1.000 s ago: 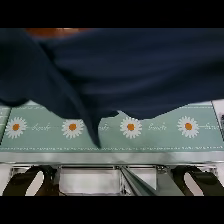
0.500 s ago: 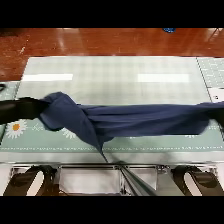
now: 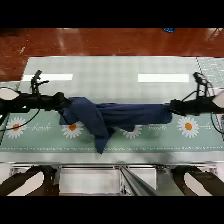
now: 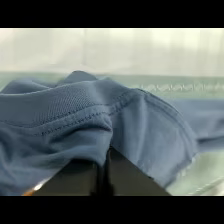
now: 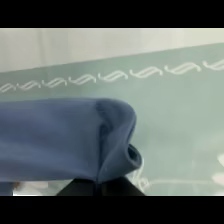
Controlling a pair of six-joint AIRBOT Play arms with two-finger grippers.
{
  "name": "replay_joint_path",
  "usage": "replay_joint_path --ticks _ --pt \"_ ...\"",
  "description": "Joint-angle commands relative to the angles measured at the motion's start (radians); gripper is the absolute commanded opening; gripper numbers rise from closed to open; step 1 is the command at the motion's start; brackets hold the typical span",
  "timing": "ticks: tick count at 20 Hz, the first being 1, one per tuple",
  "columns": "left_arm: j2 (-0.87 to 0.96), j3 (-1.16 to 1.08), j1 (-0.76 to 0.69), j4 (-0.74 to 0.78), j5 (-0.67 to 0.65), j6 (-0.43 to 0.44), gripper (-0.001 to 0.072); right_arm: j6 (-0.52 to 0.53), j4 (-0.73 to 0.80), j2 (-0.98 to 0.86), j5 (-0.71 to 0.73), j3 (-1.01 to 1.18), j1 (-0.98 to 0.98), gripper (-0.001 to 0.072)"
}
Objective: Fold the shirts.
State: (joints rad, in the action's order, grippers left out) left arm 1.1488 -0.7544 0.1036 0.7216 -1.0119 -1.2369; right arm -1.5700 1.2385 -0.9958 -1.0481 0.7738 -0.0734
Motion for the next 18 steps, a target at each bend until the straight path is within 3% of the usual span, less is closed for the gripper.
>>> replay_joint_path --ticks 1,3,7,9,11,14,18 --pt "0.151 -0.055 -0.011 -0.113 -0.029 0.024 0.0484 0.019 -0.090 -0.222 0.103 0.061 0.000 0.0044" --pt "0.175 -0.127 -0.011 -0.034 -0.127 0.022 0.0510 0.021 -0.081 -0.285 0.053 0.165 -0.019 0.0412" --pt "0.099 -0.336 0.122 0.233 -0.311 -0.110 0.0508 0.022 0.093 -0.251 -0.155 0.393 -0.192 0.0412" --pt "-0.017 -0.335 0.193 0.236 -0.304 -0.111 0.0508 -0.003 0.158 -0.174 -0.167 0.378 -0.339 0.0410" --pt "-0.149 -0.217 0.194 0.209 -0.302 -0.112 0.0508 -0.019 0.122 -0.101 -0.135 0.258 -0.468 0.0410" --pt "-0.282 0.131 0.054 0.052 -0.273 -0.110 0.0508 0.053 -0.047 -0.016 -0.049 -0.027 -0.561 0.0409" --pt "-0.262 0.417 -0.193 -0.123 0.009 -0.076 0.0508 0.174 -0.266 0.002 -0.002 -0.219 -0.565 0.0409"
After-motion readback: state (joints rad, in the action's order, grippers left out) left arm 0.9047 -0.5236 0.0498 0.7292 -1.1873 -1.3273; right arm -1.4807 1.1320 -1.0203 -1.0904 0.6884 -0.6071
